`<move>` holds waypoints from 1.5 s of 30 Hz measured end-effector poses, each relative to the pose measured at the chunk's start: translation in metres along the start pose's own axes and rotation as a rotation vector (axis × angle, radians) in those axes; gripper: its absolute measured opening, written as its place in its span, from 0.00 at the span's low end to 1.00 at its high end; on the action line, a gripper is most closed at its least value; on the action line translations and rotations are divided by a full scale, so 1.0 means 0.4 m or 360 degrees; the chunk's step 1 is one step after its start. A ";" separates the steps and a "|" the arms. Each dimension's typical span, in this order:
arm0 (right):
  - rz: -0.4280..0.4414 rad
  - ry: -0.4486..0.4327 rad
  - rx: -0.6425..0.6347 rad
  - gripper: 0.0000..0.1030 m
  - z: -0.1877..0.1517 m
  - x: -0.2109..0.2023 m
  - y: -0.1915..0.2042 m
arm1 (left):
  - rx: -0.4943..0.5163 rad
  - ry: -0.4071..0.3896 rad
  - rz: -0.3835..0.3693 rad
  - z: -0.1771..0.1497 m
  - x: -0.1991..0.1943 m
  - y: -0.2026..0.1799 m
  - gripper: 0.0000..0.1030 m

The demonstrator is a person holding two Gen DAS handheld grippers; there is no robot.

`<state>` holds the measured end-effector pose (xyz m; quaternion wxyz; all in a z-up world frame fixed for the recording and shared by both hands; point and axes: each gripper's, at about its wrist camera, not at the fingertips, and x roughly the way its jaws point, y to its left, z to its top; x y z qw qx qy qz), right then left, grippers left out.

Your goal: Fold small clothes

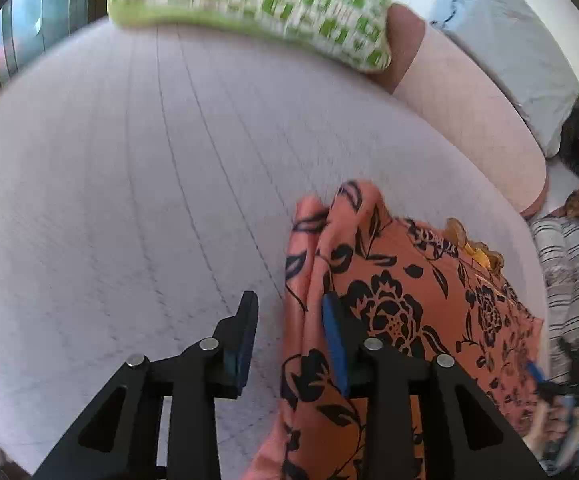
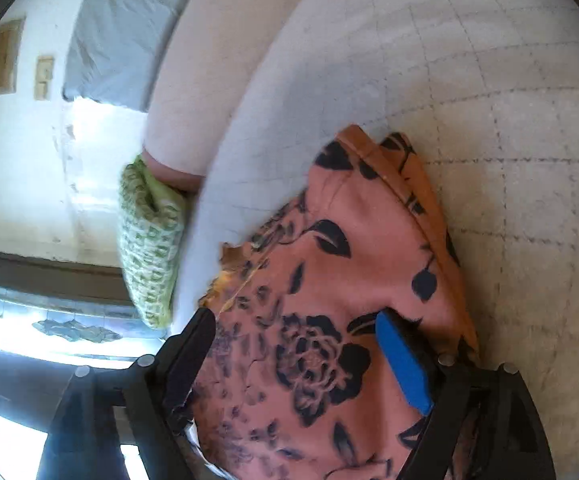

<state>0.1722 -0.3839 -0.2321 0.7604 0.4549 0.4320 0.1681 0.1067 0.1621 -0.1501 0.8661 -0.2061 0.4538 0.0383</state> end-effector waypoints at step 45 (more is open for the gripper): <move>-0.0087 -0.0169 0.0283 0.84 -0.301 -0.204 -0.140 | 0.0449 -0.0092 0.0305 -0.262 -0.078 -0.159 0.64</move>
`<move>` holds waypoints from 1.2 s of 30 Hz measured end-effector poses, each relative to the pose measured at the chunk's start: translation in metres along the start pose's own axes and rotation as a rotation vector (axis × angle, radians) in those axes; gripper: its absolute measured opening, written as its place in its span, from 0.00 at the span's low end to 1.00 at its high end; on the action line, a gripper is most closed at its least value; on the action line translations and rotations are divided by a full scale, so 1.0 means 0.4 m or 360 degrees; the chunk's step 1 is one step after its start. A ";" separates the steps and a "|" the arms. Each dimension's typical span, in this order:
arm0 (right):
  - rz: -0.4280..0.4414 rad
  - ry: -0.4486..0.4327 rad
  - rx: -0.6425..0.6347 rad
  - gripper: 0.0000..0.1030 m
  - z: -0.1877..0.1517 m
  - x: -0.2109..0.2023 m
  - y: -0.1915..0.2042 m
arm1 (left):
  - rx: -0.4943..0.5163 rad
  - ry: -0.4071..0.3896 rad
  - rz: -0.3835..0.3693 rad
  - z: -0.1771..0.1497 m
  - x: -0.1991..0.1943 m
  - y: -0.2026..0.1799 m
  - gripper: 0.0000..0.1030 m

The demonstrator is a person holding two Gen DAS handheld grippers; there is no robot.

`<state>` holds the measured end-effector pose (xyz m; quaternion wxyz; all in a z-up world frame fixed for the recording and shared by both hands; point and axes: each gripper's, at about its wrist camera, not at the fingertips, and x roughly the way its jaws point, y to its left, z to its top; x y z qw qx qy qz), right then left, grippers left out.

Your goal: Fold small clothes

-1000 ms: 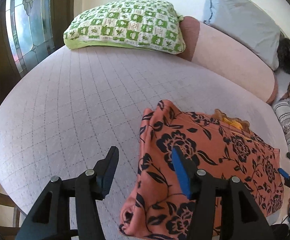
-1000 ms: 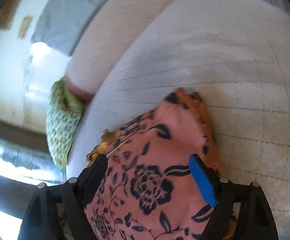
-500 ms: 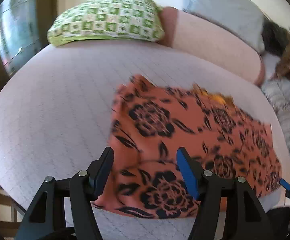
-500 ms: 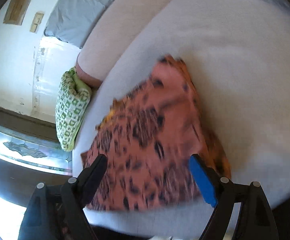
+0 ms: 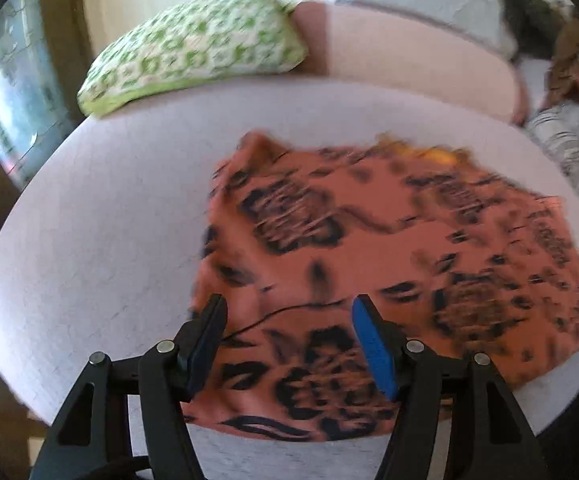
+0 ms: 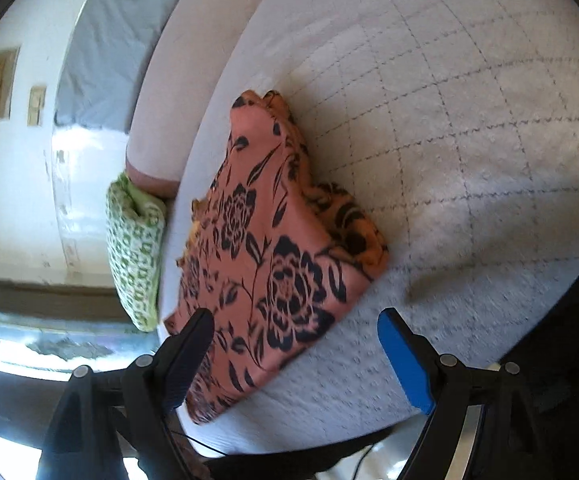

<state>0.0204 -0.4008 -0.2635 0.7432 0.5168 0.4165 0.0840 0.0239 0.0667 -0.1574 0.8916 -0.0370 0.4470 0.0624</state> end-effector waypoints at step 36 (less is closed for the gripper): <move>0.0054 -0.0074 -0.0020 0.86 0.053 0.037 0.038 | 0.0015 -0.0053 -0.0095 0.036 -0.068 -0.102 0.64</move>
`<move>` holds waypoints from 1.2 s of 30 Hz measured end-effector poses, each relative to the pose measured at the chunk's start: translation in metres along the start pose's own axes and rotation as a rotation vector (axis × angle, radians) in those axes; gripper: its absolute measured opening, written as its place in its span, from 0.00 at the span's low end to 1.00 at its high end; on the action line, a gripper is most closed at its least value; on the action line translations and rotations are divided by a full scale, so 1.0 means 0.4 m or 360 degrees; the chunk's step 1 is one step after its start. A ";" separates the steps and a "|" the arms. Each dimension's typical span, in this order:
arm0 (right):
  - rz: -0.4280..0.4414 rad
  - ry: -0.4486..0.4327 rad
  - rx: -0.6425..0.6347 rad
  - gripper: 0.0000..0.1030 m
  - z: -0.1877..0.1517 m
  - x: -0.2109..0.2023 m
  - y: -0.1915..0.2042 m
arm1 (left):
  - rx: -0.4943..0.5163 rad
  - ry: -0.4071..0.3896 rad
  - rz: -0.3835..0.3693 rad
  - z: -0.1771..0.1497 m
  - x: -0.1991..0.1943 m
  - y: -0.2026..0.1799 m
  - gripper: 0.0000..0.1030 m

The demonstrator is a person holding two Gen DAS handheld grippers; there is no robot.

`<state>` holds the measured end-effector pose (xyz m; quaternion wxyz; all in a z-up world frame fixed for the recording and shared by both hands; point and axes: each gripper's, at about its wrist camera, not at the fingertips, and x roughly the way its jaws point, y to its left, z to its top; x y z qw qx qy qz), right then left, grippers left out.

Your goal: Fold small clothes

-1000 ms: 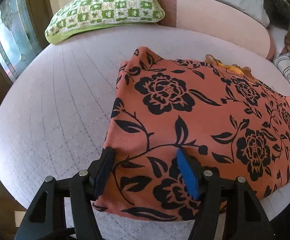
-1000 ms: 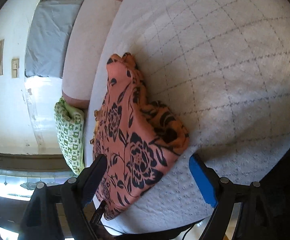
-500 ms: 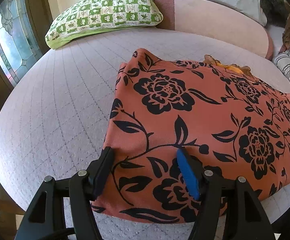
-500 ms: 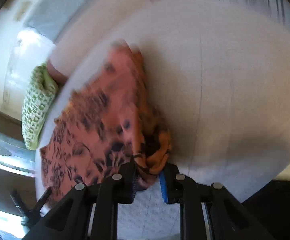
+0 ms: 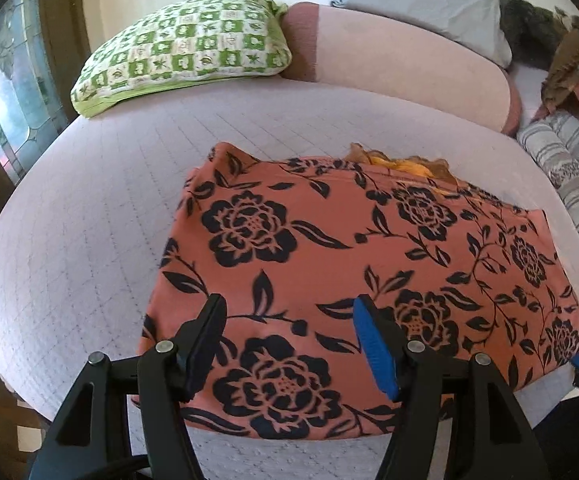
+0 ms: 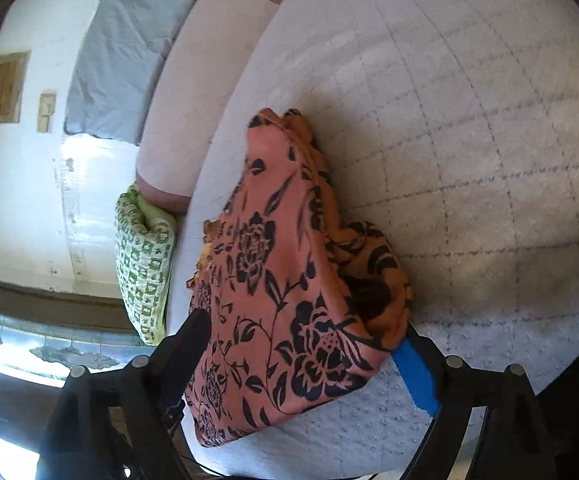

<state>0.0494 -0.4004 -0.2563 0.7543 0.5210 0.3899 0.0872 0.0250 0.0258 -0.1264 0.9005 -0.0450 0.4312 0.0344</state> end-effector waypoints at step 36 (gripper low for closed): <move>-0.0219 0.0099 -0.0201 0.34 0.035 0.042 -0.015 | 0.0310 -0.0175 -0.0164 -0.035 -0.019 -0.209 0.65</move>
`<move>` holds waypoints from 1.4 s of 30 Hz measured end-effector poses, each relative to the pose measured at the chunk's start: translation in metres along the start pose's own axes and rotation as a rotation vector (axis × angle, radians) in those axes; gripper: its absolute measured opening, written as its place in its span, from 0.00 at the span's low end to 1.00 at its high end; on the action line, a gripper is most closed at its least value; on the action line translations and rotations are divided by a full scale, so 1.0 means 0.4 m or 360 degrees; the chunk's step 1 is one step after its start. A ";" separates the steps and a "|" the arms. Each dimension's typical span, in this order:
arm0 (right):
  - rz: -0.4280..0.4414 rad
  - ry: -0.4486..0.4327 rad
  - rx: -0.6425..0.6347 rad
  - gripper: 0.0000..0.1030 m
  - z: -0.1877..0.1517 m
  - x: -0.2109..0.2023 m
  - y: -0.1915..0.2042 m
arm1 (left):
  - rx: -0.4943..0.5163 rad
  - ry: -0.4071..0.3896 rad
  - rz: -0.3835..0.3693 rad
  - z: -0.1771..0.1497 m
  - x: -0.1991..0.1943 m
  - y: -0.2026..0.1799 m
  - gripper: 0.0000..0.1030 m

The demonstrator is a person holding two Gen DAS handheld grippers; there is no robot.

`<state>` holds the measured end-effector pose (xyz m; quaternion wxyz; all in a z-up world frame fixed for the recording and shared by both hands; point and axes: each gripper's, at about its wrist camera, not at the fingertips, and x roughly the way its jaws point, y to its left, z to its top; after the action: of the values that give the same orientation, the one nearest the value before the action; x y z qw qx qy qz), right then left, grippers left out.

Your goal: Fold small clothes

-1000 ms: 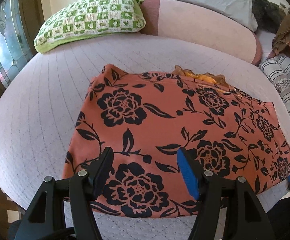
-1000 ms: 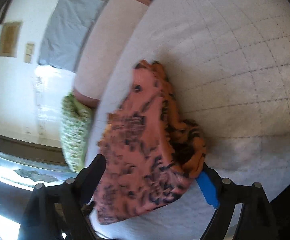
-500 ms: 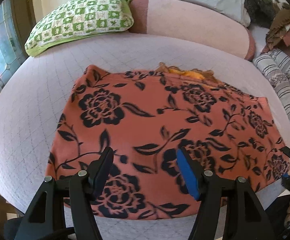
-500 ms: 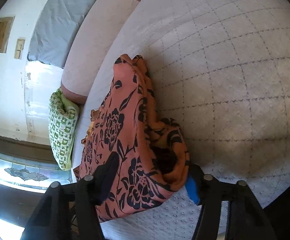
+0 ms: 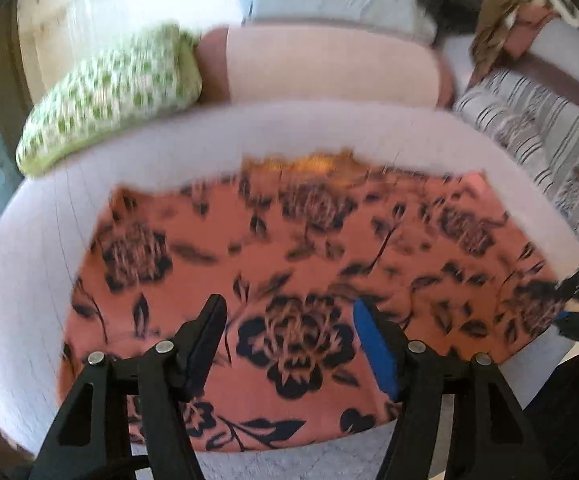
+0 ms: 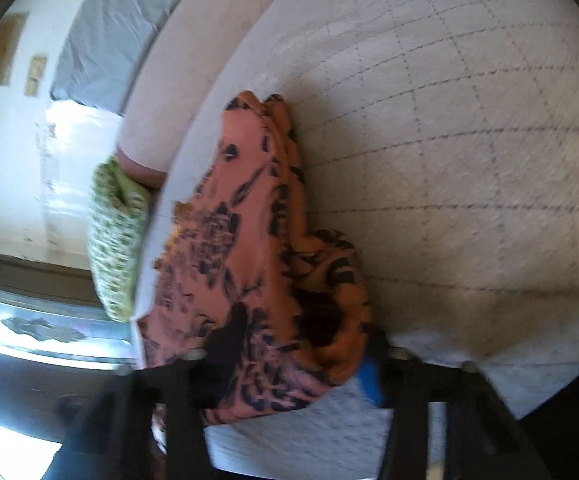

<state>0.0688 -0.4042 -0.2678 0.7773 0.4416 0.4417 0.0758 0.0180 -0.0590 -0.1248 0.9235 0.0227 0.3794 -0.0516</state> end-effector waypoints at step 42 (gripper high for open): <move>0.0112 0.0529 -0.1179 0.17 -0.540 0.452 0.872 | -0.1029 -0.0119 0.0052 -0.238 -0.246 0.618 0.60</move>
<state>0.1089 0.0302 -0.1646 0.7988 0.1283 0.4887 0.3265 -0.0903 0.2020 -0.1225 0.8969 -0.2674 0.3417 0.0856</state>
